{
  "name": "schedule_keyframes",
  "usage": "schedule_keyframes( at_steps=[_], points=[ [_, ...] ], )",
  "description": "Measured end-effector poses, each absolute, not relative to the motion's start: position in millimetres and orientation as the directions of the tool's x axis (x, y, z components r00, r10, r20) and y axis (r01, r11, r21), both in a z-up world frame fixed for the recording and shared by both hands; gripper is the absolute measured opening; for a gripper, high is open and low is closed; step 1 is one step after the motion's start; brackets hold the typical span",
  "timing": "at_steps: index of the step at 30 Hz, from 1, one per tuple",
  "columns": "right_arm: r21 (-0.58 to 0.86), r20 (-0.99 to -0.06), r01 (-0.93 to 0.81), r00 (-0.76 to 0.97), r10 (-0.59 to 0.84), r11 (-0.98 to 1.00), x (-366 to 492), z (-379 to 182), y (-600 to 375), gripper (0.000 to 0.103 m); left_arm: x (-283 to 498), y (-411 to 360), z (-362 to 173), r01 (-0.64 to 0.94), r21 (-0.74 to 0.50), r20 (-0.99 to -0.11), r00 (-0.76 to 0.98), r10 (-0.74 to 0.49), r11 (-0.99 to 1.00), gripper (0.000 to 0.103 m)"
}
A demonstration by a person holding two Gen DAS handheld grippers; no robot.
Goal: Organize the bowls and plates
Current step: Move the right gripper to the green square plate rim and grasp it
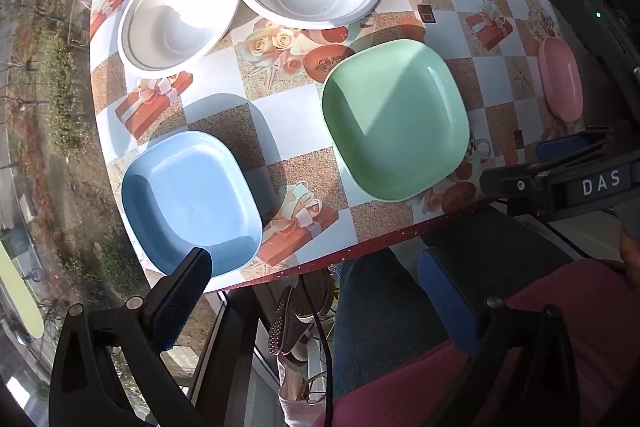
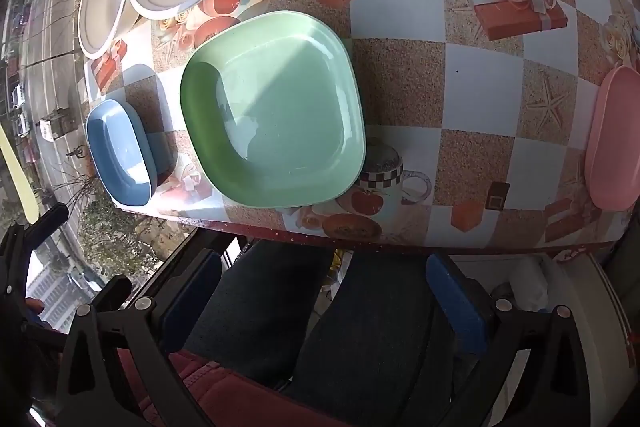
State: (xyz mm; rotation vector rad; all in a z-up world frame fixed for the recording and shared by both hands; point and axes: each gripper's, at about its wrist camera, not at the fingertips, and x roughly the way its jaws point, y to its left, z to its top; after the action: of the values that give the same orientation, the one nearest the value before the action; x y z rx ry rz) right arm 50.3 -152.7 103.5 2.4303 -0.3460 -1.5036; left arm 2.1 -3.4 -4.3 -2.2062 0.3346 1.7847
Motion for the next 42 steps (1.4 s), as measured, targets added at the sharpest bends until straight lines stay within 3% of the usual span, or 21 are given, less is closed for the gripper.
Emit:
schedule_keyframes(
  at_steps=[15,23,29,33,42],
  points=[
    [0.322,-0.857,-0.081,0.399,-0.327,-0.943,44,90,-146,0.103,-7,-17,-31,-0.276,-0.081,-0.981,0.193,0.028,-0.958,0.103],
    [0.227,-0.926,-0.001,0.31,-0.216,-0.974,19,75,-148,0.103,-19,-2,-59,-0.236,-0.148,-0.972,0.215,0.097,-0.96,0.103],
    [0.179,-0.944,0.015,0.283,-0.168,-0.984,-2,44,-149,0.103,-18,4,-71,-0.223,-0.126,-0.975,0.21,0.078,-0.967,0.103],
    [0.169,-0.925,-0.078,0.331,-0.185,-0.983,-17,9,-138,0.103,-11,1,-87,-0.219,-0.039,-0.976,0.217,-0.01,-0.975,0.103],
    [0.144,-0.845,-0.329,0.45,-0.289,-0.933,10,-37,-80,0.103,-18,19,-107,-0.203,-0.053,-0.972,0.235,0.004,-0.978,0.103]
  ],
)
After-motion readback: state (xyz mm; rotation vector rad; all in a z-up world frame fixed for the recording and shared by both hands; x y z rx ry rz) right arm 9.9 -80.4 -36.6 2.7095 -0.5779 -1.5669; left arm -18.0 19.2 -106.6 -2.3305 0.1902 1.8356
